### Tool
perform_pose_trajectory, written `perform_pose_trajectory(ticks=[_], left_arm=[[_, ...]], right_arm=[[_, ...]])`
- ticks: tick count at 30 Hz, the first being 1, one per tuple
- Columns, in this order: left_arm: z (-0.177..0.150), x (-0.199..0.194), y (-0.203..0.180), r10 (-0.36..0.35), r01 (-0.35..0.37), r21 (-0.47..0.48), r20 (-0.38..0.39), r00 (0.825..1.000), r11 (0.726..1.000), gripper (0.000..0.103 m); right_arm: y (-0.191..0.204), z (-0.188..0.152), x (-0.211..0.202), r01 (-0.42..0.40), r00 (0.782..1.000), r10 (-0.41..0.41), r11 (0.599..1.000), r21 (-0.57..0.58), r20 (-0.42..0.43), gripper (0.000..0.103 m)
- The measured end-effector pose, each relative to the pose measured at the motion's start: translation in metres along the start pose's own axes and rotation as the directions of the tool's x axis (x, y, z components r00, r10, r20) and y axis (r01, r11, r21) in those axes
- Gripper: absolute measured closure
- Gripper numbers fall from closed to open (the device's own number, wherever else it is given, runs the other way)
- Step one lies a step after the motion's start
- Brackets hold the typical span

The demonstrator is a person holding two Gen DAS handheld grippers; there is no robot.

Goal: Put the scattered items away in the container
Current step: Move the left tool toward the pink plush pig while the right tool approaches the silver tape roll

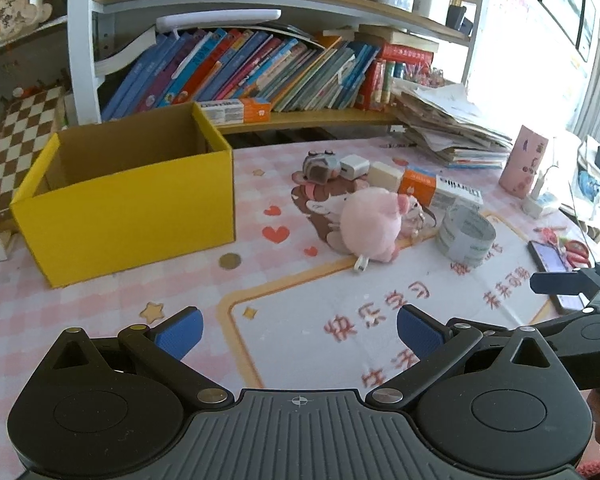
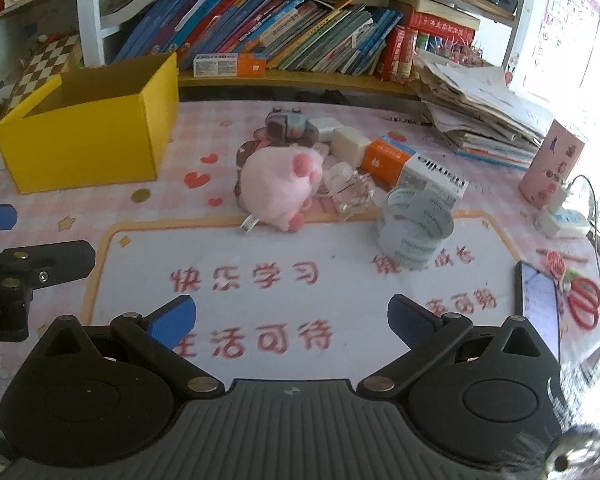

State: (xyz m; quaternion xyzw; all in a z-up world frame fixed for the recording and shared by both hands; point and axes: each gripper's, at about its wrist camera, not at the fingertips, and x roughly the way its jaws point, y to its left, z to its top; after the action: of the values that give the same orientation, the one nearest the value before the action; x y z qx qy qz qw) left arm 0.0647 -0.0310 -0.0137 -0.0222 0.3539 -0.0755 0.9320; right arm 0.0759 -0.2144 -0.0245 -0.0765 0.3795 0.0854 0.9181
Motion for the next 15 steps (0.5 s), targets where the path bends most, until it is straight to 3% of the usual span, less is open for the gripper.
perform_pose_trajectory(ticks=[6,15], left_arm=[[0.018,0.022,-0.020,-0.005,0.005,0.021,-0.003,1.000,1.000,0.000],[0.045,0.055,-0.040,0.045,-0.045,-0.009,-0.034,0.998,0.999,0.000]], right_arm=[[-0.029,0.018,0.017,-0.016,1.000,0.016,1.000,0.009,0.009,0.000],[-0.071,0.041,0.046,-0.049,0.999,0.049,0.999,0.020,0.004,0.001]])
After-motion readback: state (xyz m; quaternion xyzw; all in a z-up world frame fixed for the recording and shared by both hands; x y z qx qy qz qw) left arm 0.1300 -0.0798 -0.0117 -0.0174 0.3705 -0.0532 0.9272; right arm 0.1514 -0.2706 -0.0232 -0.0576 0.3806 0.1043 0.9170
